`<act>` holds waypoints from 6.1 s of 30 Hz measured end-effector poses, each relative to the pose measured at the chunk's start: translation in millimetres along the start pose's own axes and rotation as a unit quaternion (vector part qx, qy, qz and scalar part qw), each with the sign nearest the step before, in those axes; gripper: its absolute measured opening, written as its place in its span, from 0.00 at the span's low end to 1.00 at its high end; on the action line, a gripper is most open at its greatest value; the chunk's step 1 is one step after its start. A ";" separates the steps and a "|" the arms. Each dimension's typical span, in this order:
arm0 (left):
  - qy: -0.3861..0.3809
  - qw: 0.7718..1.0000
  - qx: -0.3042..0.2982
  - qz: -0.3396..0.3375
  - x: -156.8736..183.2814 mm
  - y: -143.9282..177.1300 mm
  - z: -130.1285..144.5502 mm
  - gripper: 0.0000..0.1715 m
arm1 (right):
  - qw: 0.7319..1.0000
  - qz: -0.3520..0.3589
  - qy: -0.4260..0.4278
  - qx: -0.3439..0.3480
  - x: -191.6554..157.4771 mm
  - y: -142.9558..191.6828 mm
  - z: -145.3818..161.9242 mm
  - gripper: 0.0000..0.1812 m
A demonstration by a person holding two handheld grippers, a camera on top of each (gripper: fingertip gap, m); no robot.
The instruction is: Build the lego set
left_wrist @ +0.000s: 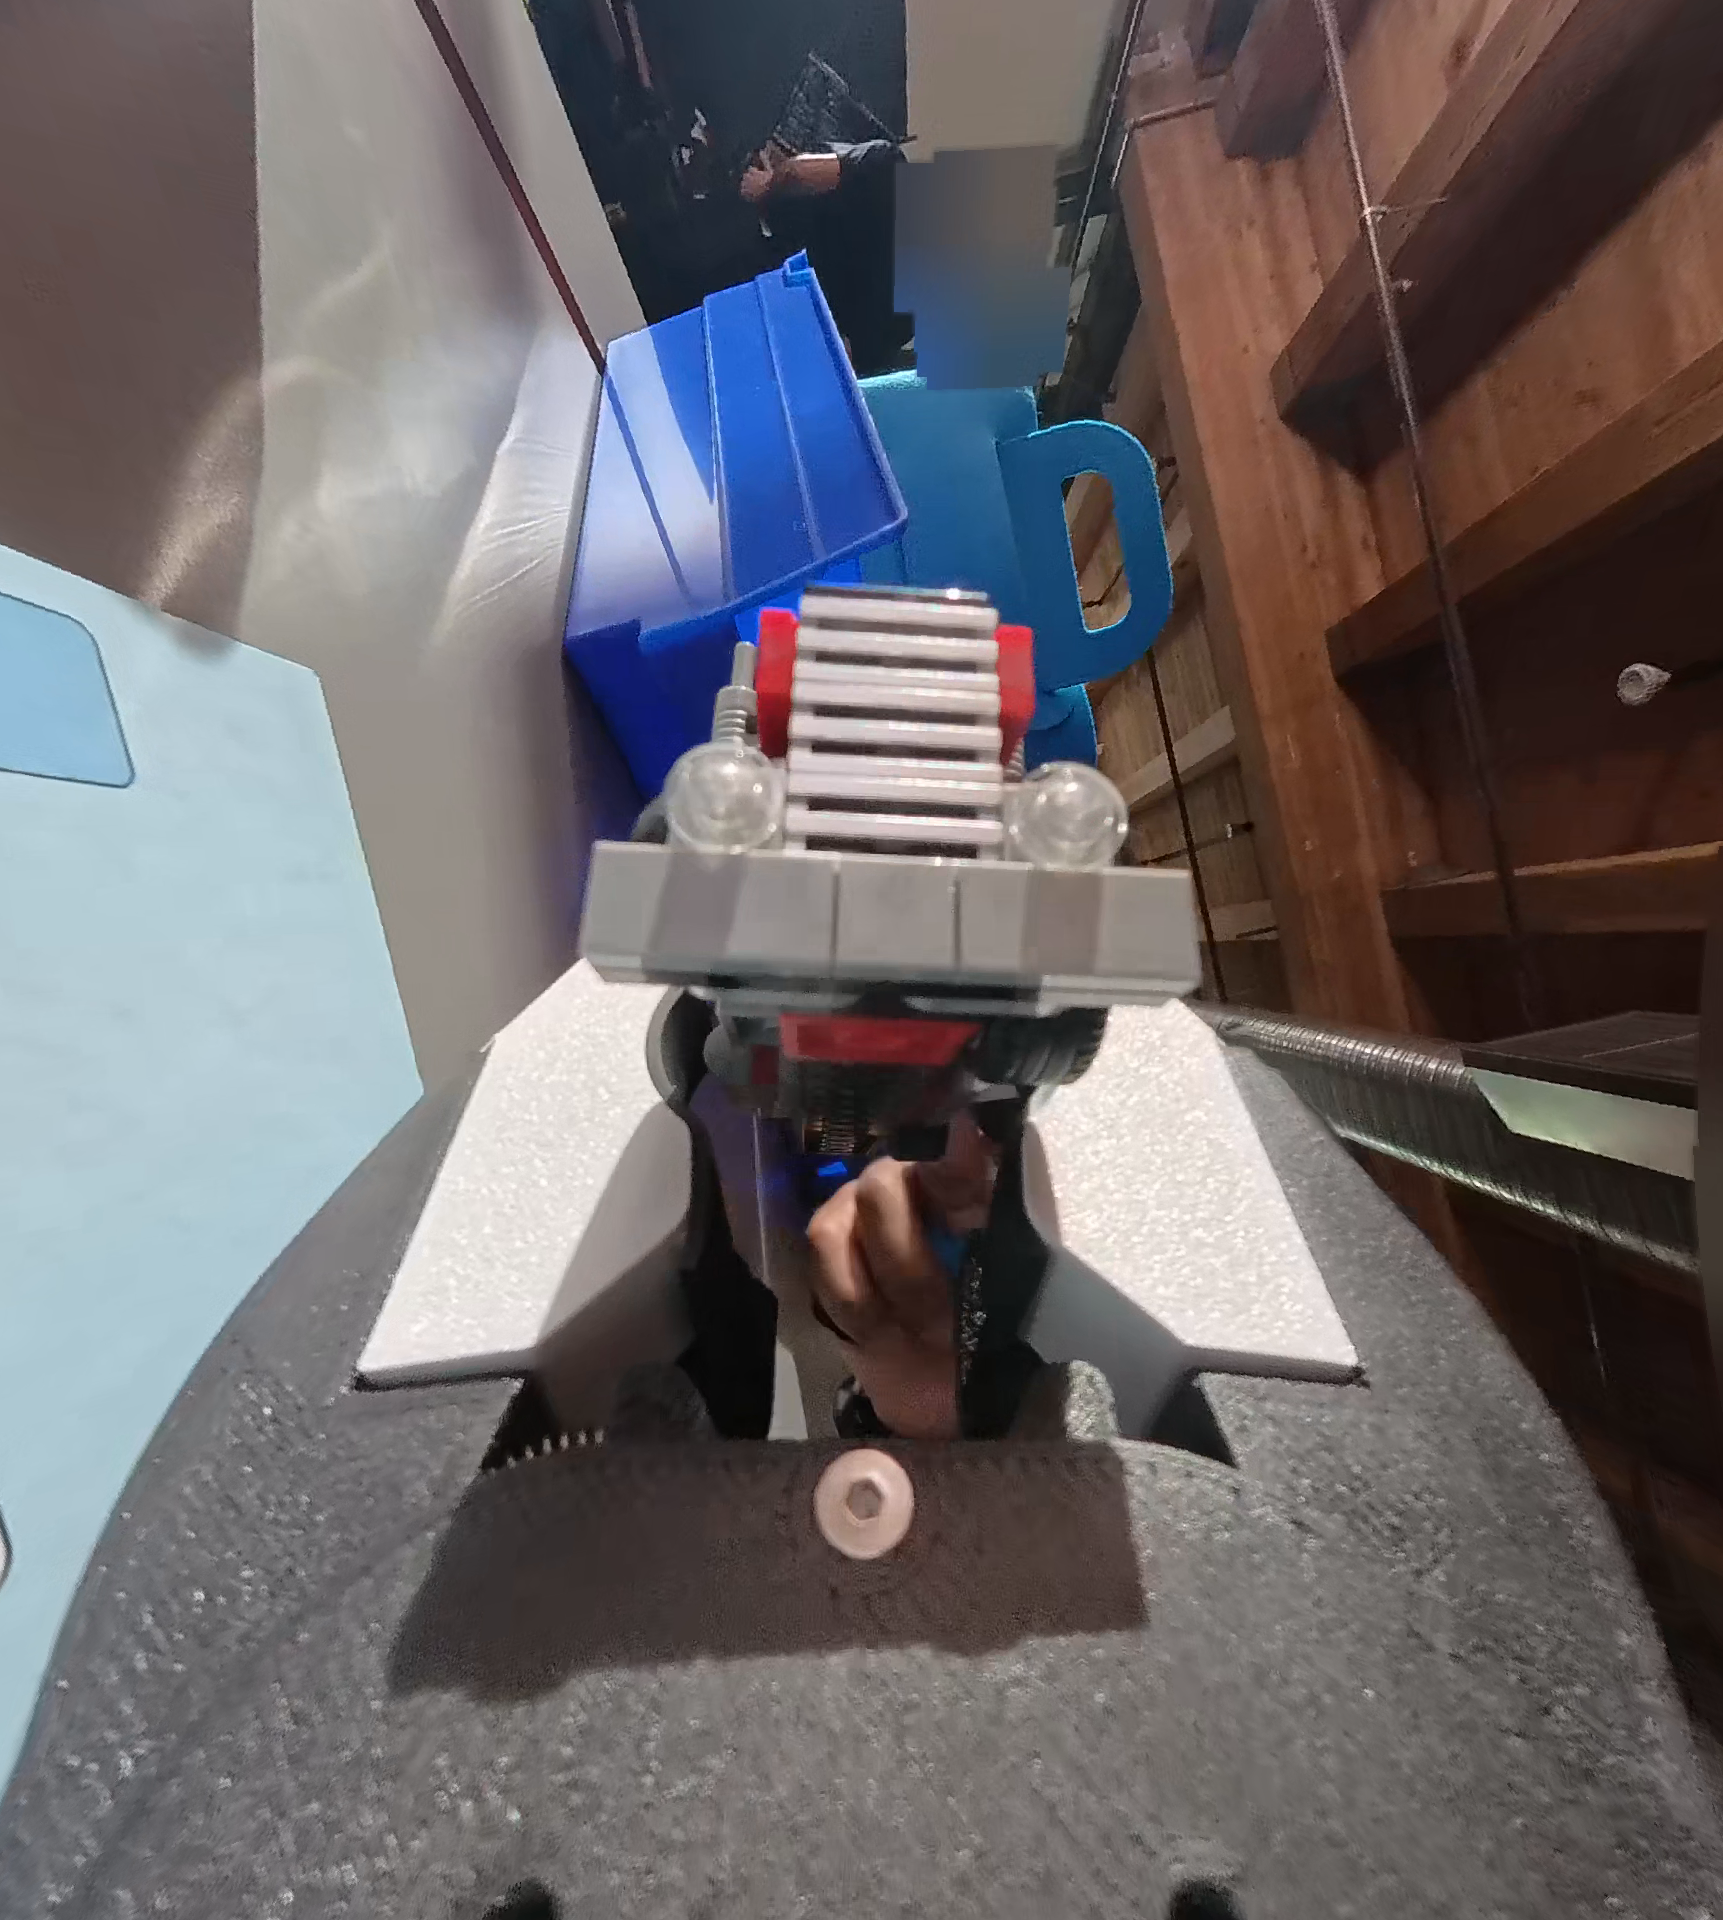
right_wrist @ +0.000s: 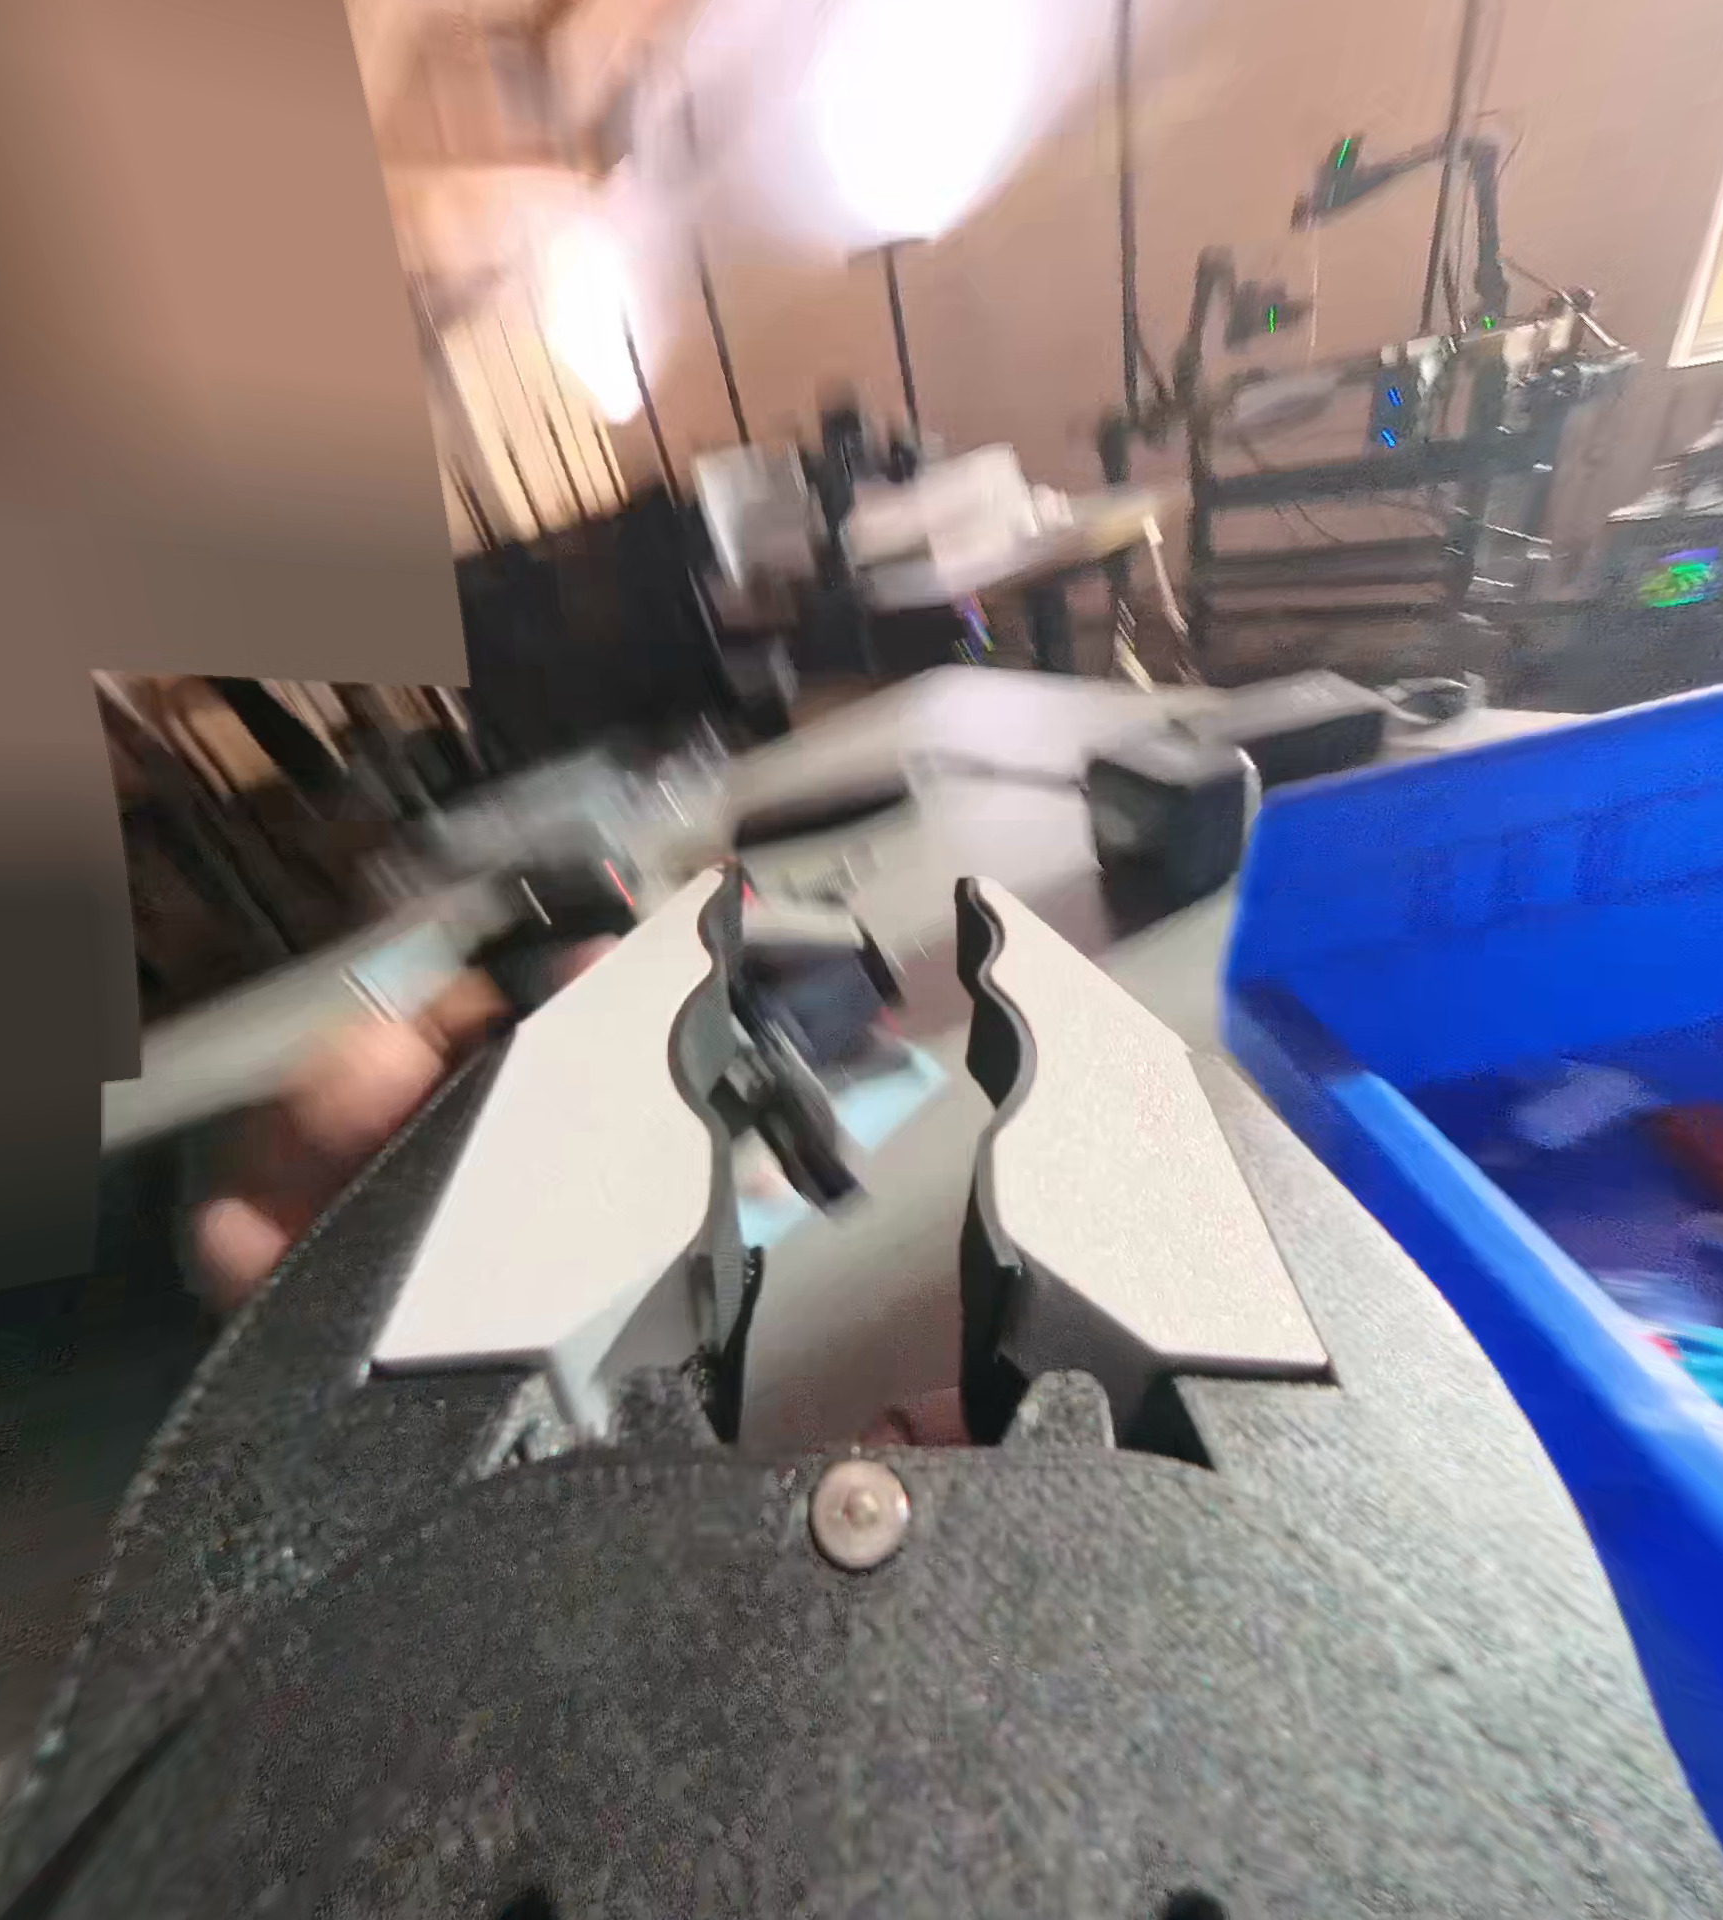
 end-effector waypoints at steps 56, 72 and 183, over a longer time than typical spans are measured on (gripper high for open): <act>0.027 0.998 -0.020 0.044 35.3 30.0 73.5 0.32 | 0.932 0.345 -0.009 -0.109 -39.7 270.0 1.7 0.26; -0.005 0.995 -0.090 0.033 35.9 -4.0 121.9 0.32 | 0.867 0.400 -0.013 -0.297 5.0 359.9 58.5 0.26; 0.009 0.999 0.013 -0.039 0.1 28.5 58.9 0.32 | 0.927 -0.039 0.189 -0.322 -55.4 39.4 75.3 0.13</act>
Point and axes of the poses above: each gripper's, where its closed fingertips meet, y back along the fingers, z out of its underside, x = y × z across the jaws, the point moved 4 cm from there along y, back along the fingers, and after that the axes turned 7 degrees about -z, right-handed, at the moved point
